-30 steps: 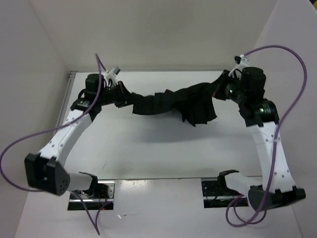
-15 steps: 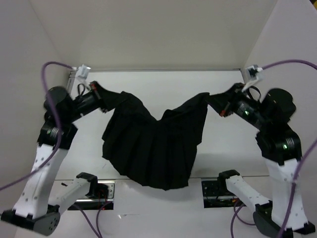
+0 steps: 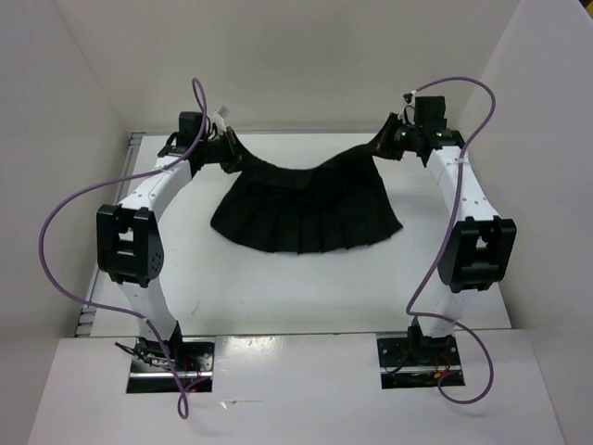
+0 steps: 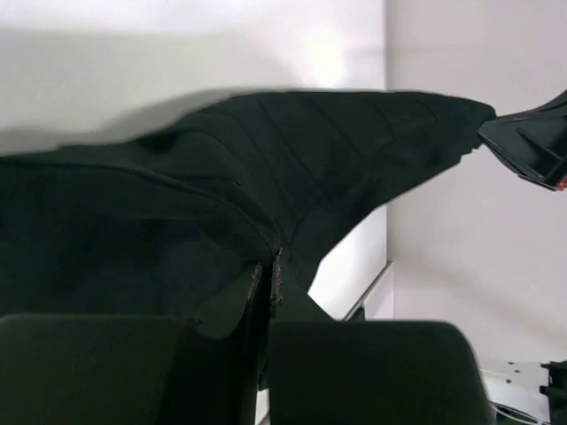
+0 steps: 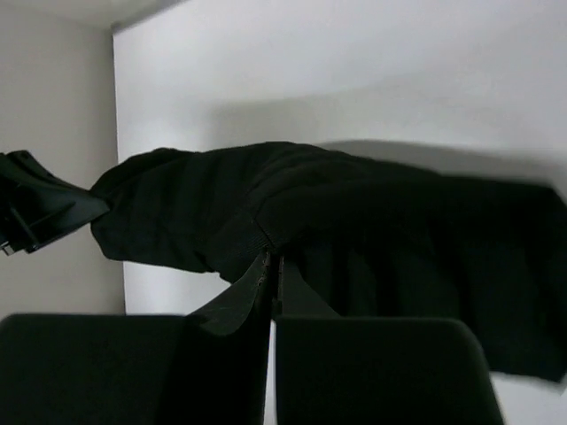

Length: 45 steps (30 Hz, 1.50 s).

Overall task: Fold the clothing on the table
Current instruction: Fold the skirt

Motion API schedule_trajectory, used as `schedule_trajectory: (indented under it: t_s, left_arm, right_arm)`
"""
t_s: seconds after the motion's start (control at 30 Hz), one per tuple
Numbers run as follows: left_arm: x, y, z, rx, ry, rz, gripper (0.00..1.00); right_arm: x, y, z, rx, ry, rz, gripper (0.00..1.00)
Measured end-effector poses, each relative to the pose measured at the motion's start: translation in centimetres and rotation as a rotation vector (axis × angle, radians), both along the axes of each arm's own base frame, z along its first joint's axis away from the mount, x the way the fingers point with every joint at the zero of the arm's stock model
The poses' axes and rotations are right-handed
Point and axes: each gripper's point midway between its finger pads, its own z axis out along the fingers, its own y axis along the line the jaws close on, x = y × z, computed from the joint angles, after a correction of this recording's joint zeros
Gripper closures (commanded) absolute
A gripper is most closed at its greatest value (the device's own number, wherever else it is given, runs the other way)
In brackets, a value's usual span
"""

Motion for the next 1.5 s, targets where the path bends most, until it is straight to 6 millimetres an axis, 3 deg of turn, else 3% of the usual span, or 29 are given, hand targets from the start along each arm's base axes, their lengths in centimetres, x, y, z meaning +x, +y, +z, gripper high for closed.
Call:
schedule_trajectory:
  t_s: [0.1,0.23,0.33,0.4,0.47,0.53,0.6,0.7,0.77,0.8,0.83,0.9,1.03,1.17,1.27,1.5]
  left_arm:
    - [2.0,0.0,3.1,-0.018,-0.079,-0.004,1.00]
    - [3.3,-0.3,10.4,-0.053,-0.268,-0.026,1.00]
    - [2.7,-0.3,13.8,-0.066,-0.364,-0.037,1.00]
    - [1.5,-0.1,13.7,-0.063,-0.376,-0.034,1.00]
    - [-0.3,0.0,11.6,-0.057,-0.339,-0.030,1.00]
    - [-2.4,0.1,7.7,-0.050,-0.255,-0.026,1.00]
    - [-4.8,-0.2,2.3,-0.042,-0.129,-0.022,1.00]
    - [-11.1,-1.1,-7.4,-0.008,0.138,-0.034,1.00]
    - [-15.7,-1.3,-11.9,0.030,0.301,-0.043,1.00]
    - [-17.6,-1.3,-13.0,0.049,0.355,-0.049,1.00]
    - [-19.5,-1.3,-13.5,0.063,0.394,-0.060,1.00]
    - [-21.3,-1.2,-12.6,0.069,0.399,-0.059,1.00]
    - [-21.6,-0.8,-9.0,0.047,0.288,-0.037,1.00]
    - [-22.1,-0.3,-7.8,0.049,0.278,0.006,1.00]
    - [-22.1,0.4,-7.1,0.045,0.290,0.059,1.00]
    - [-18.5,1.9,-5.6,0.042,0.268,0.202,1.00]
  right_arm:
    - [1.6,-0.7,2.7,-0.011,-0.072,-0.025,1.00]
    - [2.3,-0.9,11.2,-0.020,-0.301,-0.030,1.00]
    - [0.3,-0.8,15.7,-0.026,-0.426,-0.025,1.00]
    - [-1.6,-0.7,16.8,-0.029,-0.467,-0.020,1.00]
    - [-3.9,-0.1,15.5,-0.027,-0.460,-0.004,1.00]
    - [-6.4,1.1,11.8,-0.024,-0.381,0.031,1.00]
    - [-8.8,2.0,6.6,-0.018,-0.253,0.070,1.00]
    - [-13.7,2.6,-2.9,-0.007,0.050,0.102,1.00]
    - [-17.7,2.3,-7.4,-0.010,0.247,0.091,1.00]
    - [-19.6,2.2,-8.6,-0.011,0.321,0.088,1.00]
    - [-21.2,2.1,-9.1,-0.011,0.379,0.087,1.00]
    - [-23.5,2.1,-9.2,-0.007,0.434,0.086,1.00]
    - [-26.0,1.9,-9.3,0.007,0.497,0.068,1.00]
    - [-26.7,1.6,-9.5,0.001,0.545,0.039,1.00]
    - [-26.2,1.0,-8.6,-0.013,0.542,-0.005,1.00]
    - [-21.1,0.3,-3.1,-0.006,0.363,-0.079,1.00]
